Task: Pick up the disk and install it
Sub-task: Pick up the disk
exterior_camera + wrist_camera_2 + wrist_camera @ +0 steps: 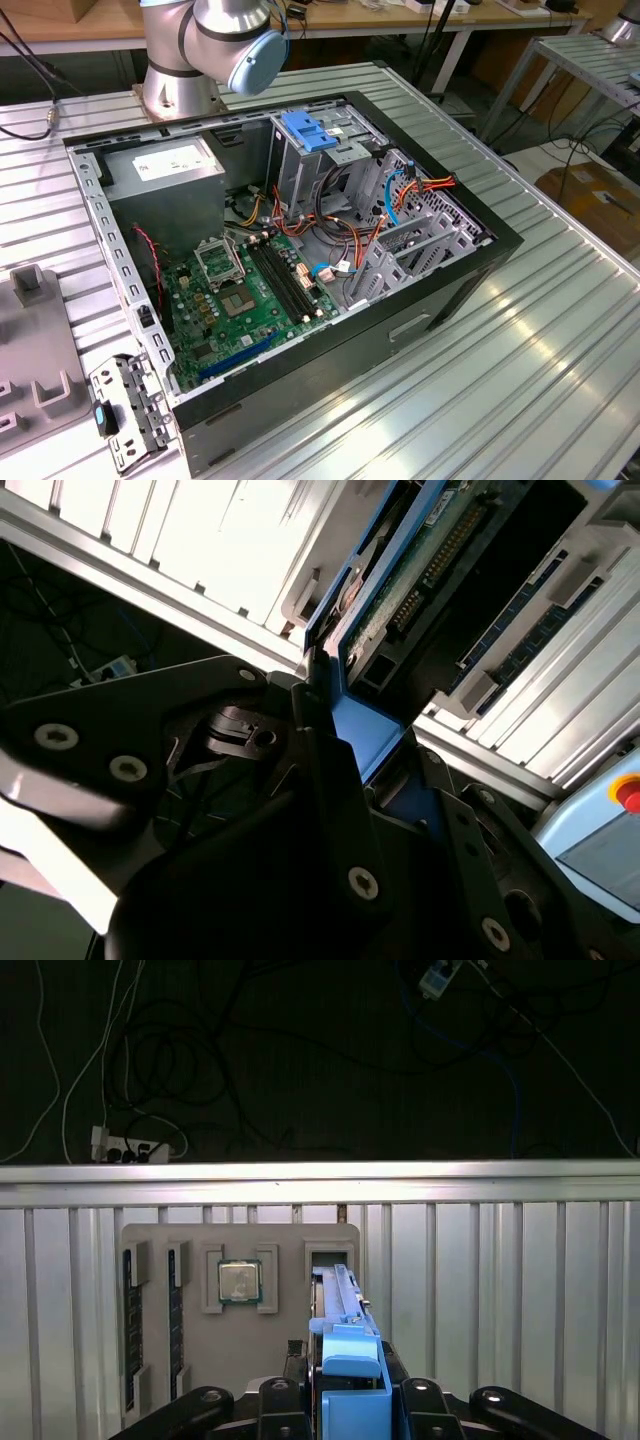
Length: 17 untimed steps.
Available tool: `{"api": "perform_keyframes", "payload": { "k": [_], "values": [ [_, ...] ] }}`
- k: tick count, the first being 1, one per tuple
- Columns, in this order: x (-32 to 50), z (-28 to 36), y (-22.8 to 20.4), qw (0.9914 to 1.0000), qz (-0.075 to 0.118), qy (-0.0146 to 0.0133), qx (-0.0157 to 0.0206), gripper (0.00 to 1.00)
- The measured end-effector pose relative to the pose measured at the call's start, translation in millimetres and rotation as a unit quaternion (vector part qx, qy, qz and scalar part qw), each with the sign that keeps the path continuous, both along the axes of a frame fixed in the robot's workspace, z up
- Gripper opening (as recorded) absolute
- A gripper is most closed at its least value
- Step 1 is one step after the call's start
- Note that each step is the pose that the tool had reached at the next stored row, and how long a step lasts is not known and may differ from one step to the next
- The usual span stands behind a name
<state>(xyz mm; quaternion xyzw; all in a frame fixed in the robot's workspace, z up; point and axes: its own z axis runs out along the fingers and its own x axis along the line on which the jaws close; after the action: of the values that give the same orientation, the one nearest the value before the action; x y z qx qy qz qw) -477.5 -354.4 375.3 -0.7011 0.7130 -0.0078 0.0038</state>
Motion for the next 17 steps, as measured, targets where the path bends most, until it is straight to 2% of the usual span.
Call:
{"api": "perform_keyframes", "payload": {
  "k": [17],
  "values": [
    [0.0, 8.7, 0.0, 1.0, 0.0, 0.0, 0.0, 0.37]
  ]
}}
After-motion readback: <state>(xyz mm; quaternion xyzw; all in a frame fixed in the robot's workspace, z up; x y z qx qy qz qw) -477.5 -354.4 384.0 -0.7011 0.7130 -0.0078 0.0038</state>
